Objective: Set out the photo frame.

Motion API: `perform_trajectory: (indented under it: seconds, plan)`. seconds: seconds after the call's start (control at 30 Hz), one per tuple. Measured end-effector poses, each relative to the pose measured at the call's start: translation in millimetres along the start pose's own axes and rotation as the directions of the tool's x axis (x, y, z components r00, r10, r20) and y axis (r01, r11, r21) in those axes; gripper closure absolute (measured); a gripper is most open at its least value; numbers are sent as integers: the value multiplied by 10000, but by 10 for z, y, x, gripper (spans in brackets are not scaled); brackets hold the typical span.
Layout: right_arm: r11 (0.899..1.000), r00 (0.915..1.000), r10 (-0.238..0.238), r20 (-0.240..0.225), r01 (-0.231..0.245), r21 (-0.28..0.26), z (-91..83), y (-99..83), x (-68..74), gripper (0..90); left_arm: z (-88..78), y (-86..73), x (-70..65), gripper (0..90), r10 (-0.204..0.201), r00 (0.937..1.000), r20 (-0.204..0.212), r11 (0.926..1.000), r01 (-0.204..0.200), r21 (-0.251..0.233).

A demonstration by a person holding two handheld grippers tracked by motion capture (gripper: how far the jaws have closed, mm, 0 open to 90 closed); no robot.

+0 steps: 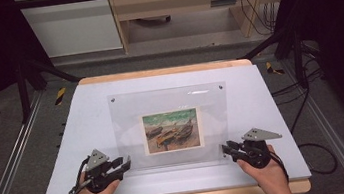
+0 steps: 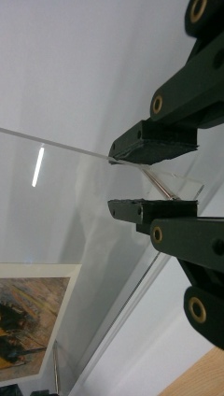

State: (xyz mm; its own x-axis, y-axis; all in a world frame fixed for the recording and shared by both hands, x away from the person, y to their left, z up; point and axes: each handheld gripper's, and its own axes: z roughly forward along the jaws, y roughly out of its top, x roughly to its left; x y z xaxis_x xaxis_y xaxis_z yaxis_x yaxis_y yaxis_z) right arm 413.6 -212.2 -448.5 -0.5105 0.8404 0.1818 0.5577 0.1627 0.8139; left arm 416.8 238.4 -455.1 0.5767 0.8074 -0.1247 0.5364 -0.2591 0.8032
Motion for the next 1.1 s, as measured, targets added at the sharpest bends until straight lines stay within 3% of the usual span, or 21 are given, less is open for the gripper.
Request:
perform_trajectory:
  seconds: [1.1]
  plan:
    - [9997,9998,-179,-1,179,150,-38,-66,37,719,-18,-43,-47,625,308,9995,-65,9988,-305,371]
